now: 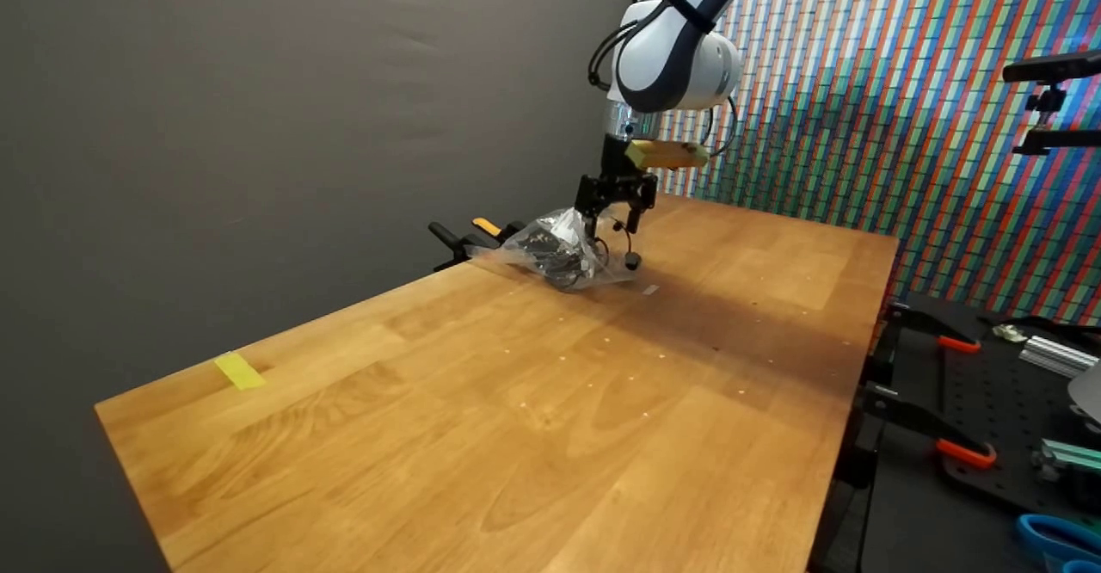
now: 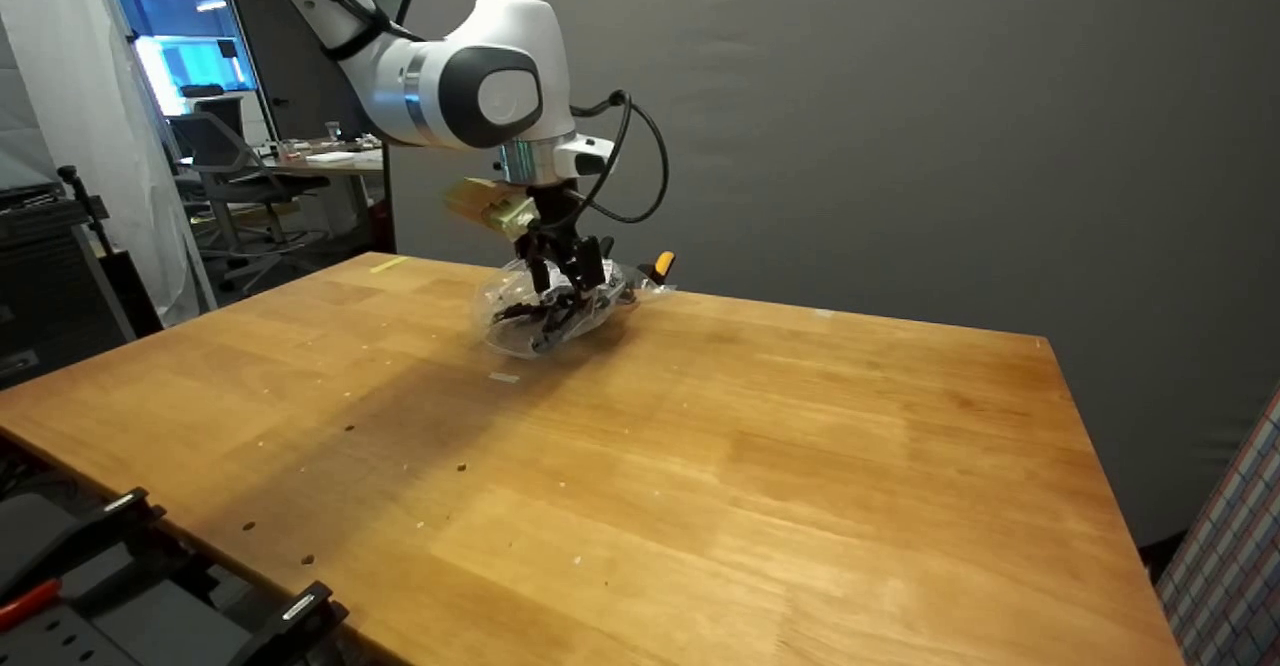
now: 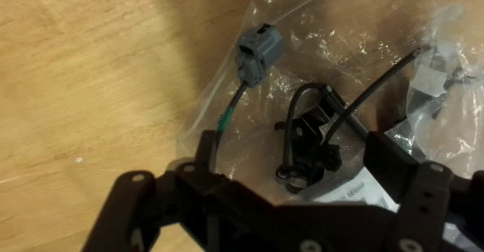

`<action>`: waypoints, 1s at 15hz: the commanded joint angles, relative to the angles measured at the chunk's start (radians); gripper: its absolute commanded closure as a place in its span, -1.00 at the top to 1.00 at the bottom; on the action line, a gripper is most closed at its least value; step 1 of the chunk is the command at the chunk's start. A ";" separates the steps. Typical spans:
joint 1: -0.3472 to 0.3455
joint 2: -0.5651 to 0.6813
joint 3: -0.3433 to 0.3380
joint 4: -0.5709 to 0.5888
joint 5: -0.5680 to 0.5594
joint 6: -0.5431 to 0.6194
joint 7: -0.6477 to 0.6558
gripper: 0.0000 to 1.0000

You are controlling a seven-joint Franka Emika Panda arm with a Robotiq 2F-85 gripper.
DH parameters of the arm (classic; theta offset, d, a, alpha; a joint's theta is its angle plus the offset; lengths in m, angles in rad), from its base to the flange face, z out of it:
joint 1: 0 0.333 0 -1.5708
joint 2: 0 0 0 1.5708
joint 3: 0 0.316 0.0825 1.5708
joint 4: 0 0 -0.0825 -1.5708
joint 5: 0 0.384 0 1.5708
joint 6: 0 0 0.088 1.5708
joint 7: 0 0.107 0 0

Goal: Remove the cable from the plastic and put it on the table

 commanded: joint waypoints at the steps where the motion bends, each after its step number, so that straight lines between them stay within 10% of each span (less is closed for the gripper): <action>1: -0.015 0.027 0.030 0.036 0.036 0.018 -0.005 1.00; 13: -0.095 0.133 0.094 0.079 0.085 0.066 -0.098 1.00; 15: -0.106 0.132 0.093 0.093 0.091 0.066 -0.098 0.71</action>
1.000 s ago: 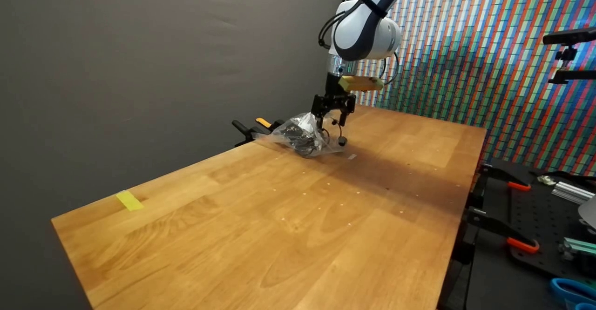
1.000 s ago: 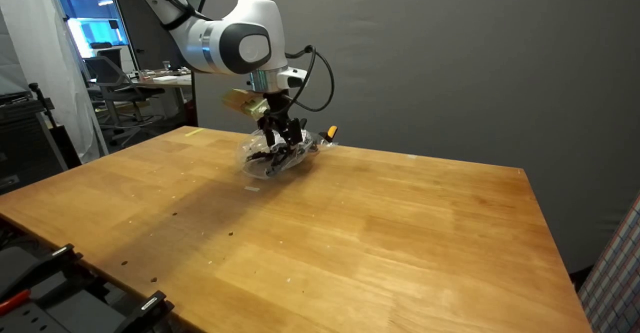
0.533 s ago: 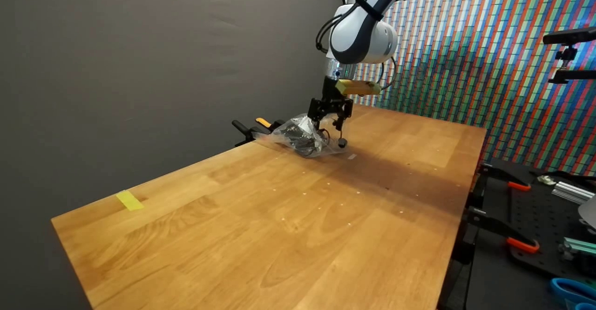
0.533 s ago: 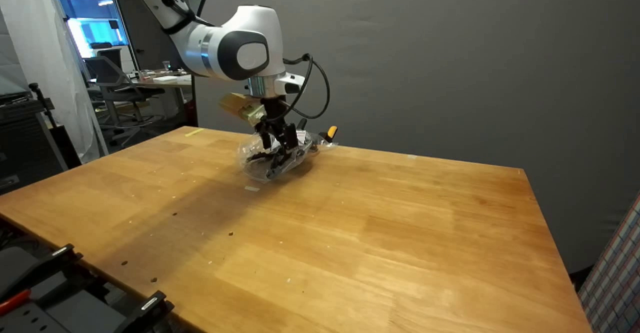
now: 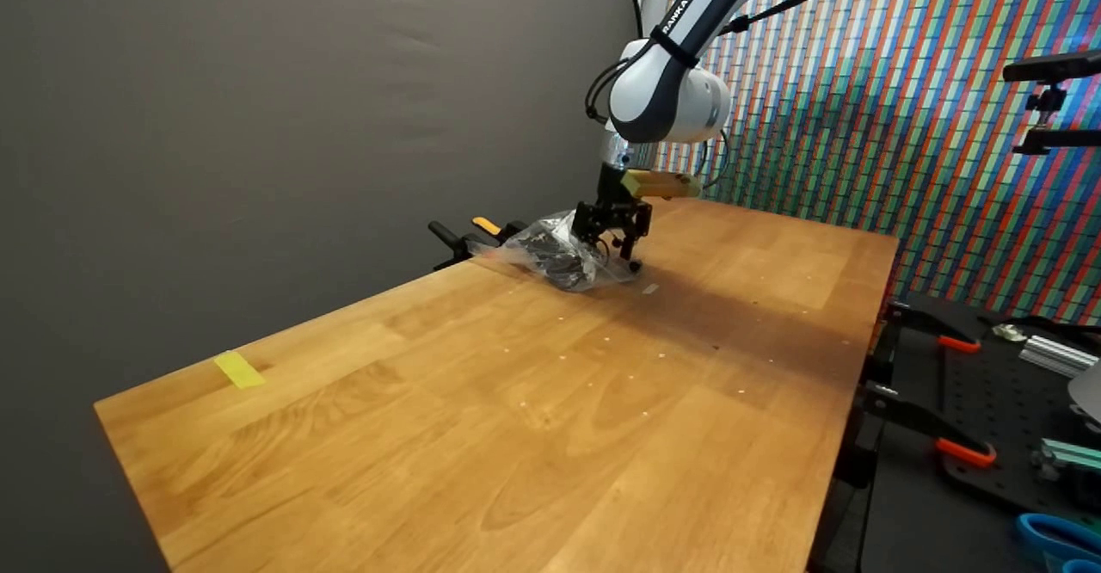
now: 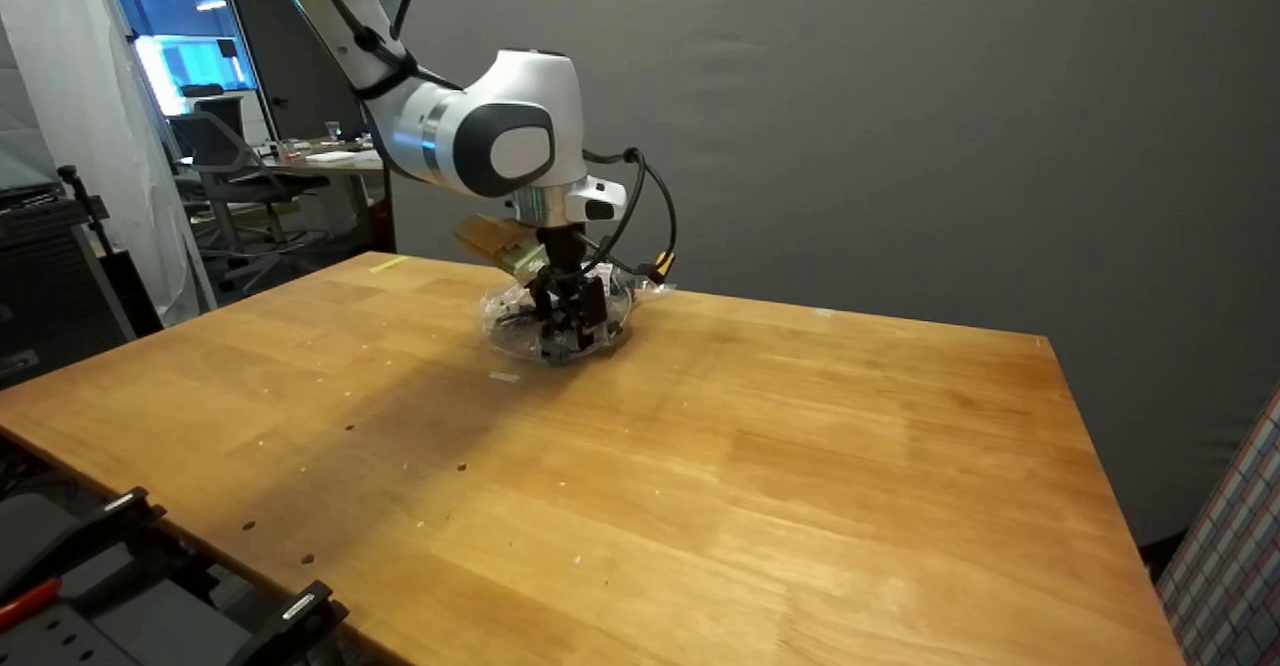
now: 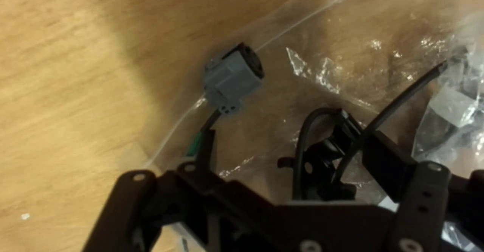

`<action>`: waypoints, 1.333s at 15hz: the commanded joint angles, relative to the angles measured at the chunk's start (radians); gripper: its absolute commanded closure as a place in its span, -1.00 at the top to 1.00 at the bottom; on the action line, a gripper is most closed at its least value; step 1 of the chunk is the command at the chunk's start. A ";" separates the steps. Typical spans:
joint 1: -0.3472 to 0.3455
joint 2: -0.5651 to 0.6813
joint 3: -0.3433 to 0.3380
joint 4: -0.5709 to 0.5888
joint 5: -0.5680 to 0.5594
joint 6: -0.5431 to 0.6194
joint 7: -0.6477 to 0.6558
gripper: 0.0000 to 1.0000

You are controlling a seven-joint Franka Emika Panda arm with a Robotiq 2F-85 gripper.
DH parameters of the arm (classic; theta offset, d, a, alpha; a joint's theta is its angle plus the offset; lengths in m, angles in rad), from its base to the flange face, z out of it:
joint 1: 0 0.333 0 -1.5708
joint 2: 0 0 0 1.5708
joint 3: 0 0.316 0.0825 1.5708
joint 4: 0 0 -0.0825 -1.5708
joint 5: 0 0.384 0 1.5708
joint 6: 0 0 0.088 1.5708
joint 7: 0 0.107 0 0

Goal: Remove the cable from the plastic and put it on the table

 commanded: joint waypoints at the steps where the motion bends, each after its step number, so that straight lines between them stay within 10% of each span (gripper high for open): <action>1: -0.032 0.014 0.012 0.049 0.031 0.015 -0.031 0.43; 8: -0.022 -0.022 0.013 0.100 0.027 -0.011 -0.016 -0.56; 20: -0.043 -0.066 0.066 0.085 0.102 -0.143 -0.028 -0.75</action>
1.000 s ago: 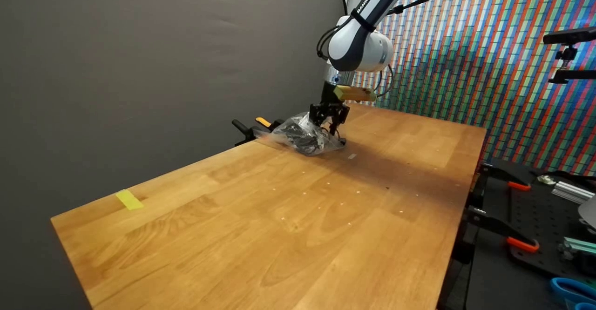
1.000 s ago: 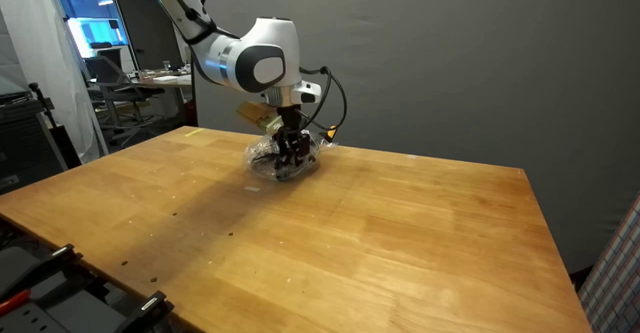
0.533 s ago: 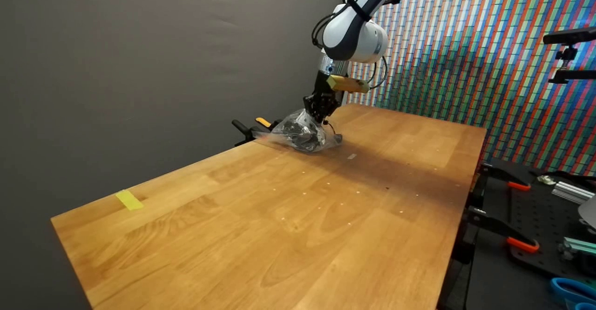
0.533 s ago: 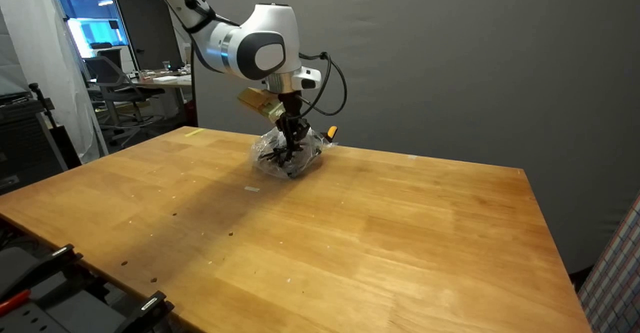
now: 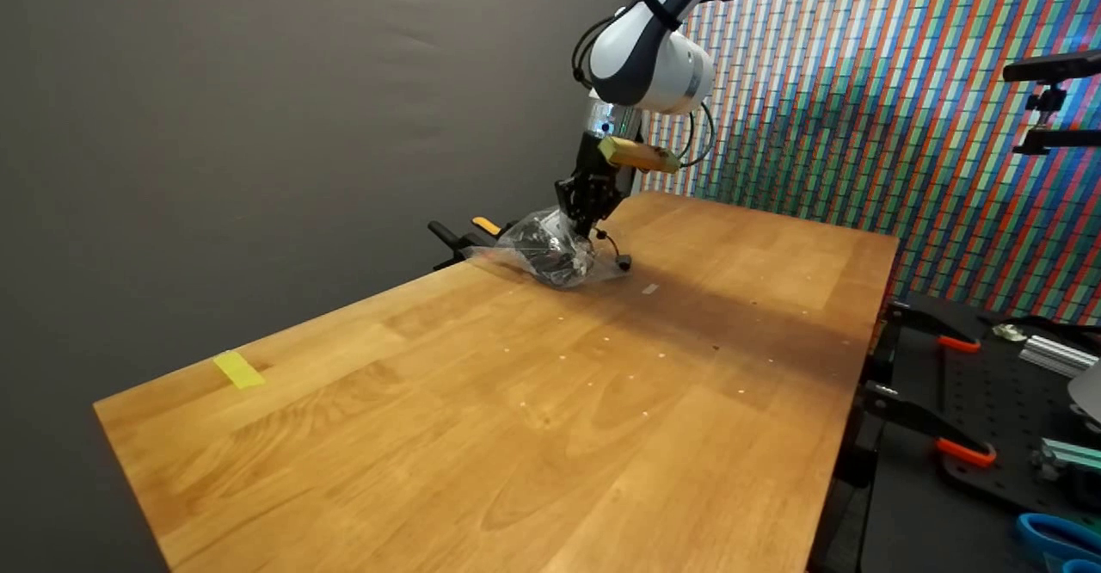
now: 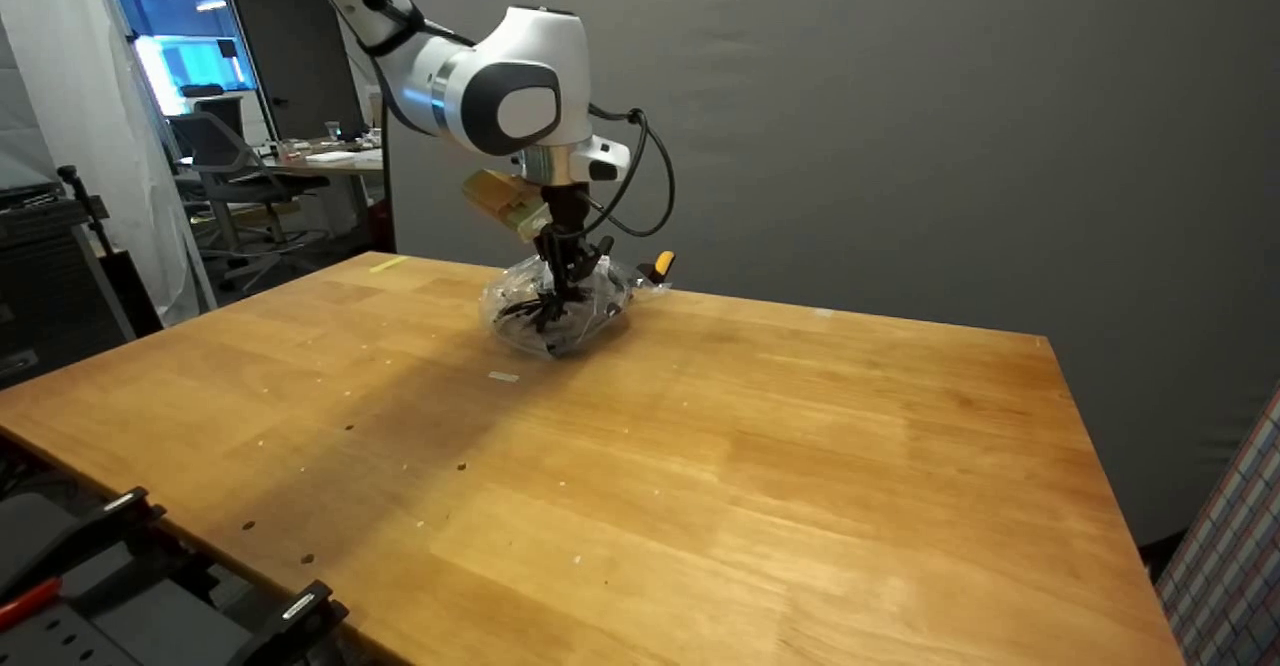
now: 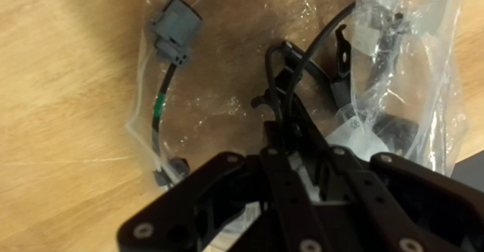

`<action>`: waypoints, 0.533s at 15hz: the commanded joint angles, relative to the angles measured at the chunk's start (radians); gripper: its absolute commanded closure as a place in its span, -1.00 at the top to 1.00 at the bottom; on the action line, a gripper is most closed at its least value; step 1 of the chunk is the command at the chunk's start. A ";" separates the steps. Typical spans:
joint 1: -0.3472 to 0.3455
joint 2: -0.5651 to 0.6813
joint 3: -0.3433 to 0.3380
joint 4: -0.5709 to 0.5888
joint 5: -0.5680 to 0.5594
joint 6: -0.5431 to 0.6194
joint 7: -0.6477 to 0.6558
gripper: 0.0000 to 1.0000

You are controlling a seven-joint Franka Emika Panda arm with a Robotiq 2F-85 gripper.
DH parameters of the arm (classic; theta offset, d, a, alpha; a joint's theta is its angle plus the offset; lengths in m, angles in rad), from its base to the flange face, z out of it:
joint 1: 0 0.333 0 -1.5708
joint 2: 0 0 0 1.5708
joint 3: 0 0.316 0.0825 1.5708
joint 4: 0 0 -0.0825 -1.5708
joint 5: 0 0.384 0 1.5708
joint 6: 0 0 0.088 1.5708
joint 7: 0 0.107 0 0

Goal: Remove the cable from the plastic and put it on the table

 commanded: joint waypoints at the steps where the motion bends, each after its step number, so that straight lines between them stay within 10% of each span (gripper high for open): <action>1: -0.036 -0.072 0.018 -0.033 0.047 -0.105 -0.049 -0.74; 8: -0.055 -0.251 -0.048 -0.089 0.037 -0.392 -0.042 -0.74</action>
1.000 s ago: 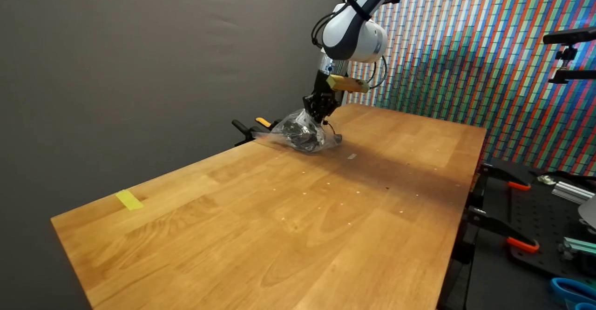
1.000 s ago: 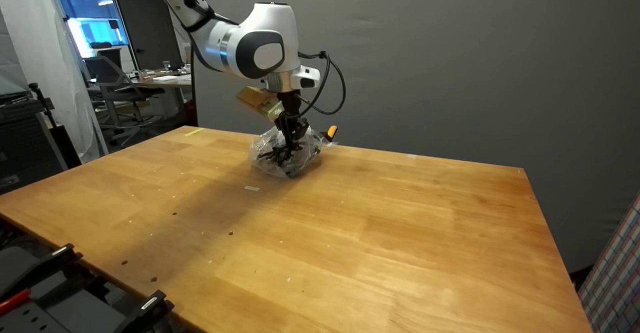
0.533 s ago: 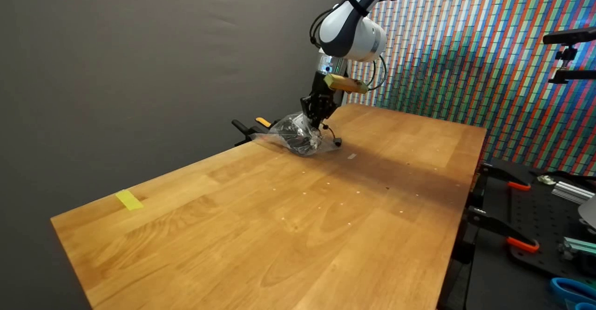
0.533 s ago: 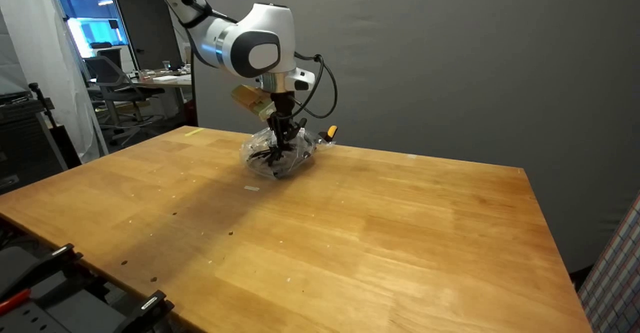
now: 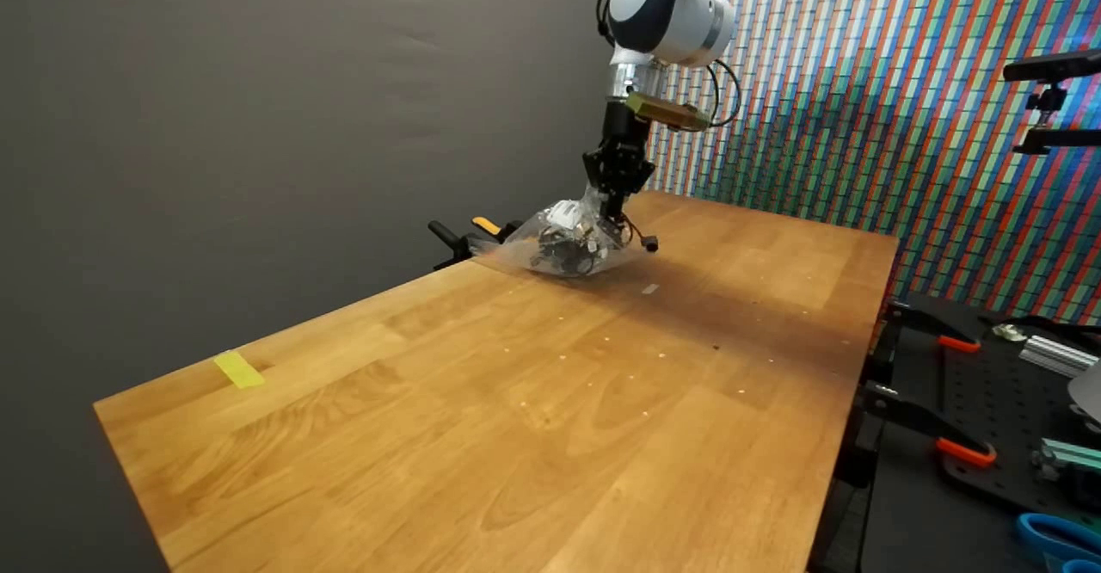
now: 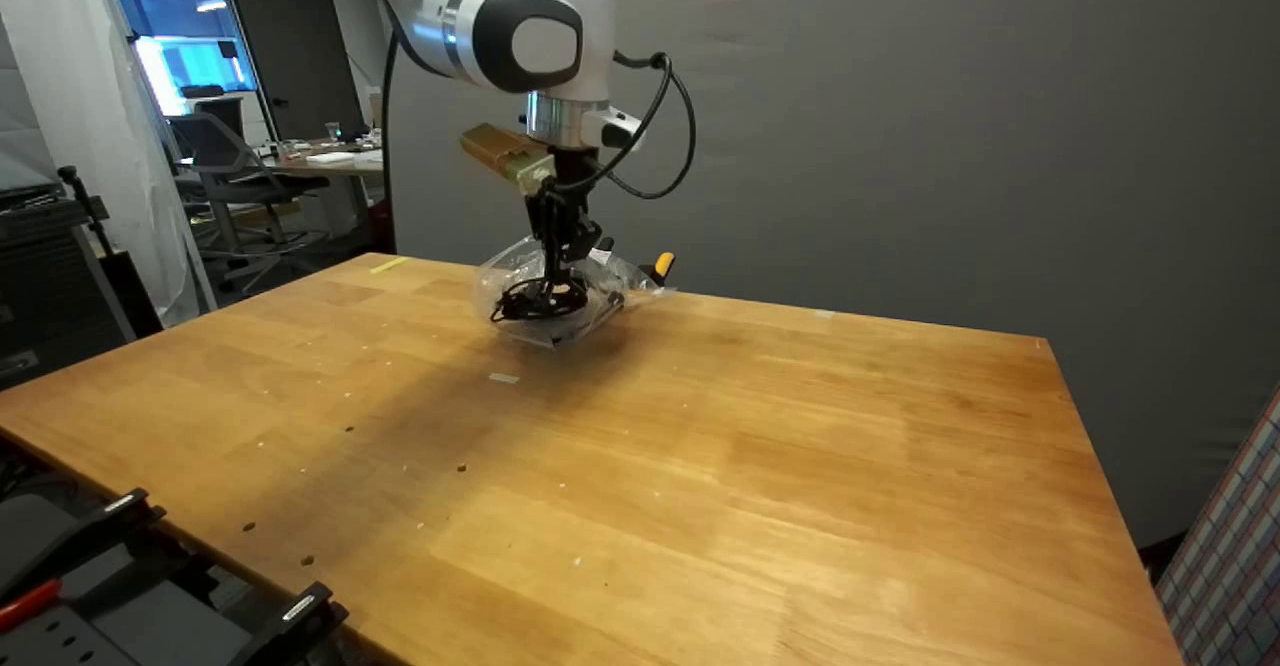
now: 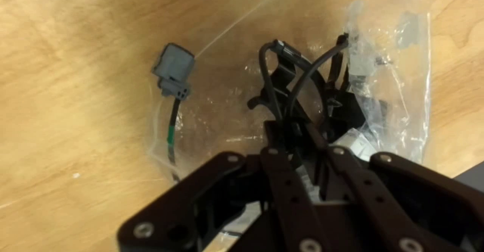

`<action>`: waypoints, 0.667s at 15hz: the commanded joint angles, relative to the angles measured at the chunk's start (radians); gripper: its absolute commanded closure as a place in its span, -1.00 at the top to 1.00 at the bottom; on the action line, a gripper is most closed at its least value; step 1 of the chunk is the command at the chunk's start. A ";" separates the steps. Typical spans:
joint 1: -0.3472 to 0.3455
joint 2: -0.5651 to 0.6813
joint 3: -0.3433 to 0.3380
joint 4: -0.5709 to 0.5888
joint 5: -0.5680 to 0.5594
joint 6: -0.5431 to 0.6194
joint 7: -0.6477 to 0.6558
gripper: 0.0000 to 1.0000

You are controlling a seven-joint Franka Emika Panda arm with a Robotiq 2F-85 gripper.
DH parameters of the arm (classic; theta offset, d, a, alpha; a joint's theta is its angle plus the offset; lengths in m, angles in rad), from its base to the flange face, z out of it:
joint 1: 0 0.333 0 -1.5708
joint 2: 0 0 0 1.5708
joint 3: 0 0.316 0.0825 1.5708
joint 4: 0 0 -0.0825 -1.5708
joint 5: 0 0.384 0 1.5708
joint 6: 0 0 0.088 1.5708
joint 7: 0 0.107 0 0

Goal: Remove the cable from the plastic and put it on the table

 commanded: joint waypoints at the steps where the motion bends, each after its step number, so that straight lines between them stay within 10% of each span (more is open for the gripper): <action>1: -0.012 -0.151 -0.031 -0.074 0.024 -0.152 -0.031 -0.74; 10: -0.001 -0.335 -0.124 -0.031 -0.048 -0.533 -0.002 -0.74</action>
